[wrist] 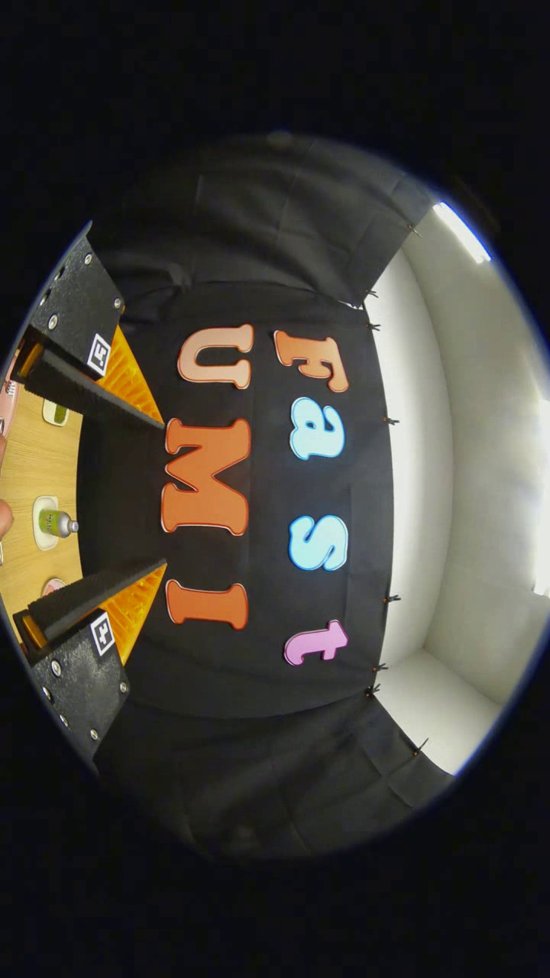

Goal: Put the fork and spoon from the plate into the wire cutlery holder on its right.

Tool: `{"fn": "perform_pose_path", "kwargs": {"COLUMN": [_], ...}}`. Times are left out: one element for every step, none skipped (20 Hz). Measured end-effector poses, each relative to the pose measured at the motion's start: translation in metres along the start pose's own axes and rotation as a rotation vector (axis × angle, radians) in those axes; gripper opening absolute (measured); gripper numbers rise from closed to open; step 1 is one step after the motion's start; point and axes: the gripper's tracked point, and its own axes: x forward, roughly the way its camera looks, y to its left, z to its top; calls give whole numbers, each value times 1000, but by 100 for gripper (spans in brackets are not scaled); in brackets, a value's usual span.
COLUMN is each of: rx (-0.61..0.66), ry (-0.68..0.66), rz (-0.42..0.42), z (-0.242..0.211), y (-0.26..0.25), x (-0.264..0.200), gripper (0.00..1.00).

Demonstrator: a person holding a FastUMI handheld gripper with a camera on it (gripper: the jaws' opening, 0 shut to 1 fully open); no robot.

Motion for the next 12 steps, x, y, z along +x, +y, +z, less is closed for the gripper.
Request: {"fn": "perform_pose_path", "kwargs": {"rx": [-4,-7,-9,-7,-6,-9,-12,-14,-13,-10,-7,-2], "ry": [29,60,87,113,146,186,233,285,339,395,449,502], "rz": [17,33,41,48,56,74,84,103,121,138,150,160], "z": [-10,-20,-29,-37,-48,-59,-76,-91,-108,-123,-139,-154], "y": [9,18,21,26,32,39,46,52,60,67,74,79], "x": [1,2,2,4,5,5,8,8,5,3,2,1], "gripper": [96,96,96,96,96,96,96,96,96,97,97,97]}}
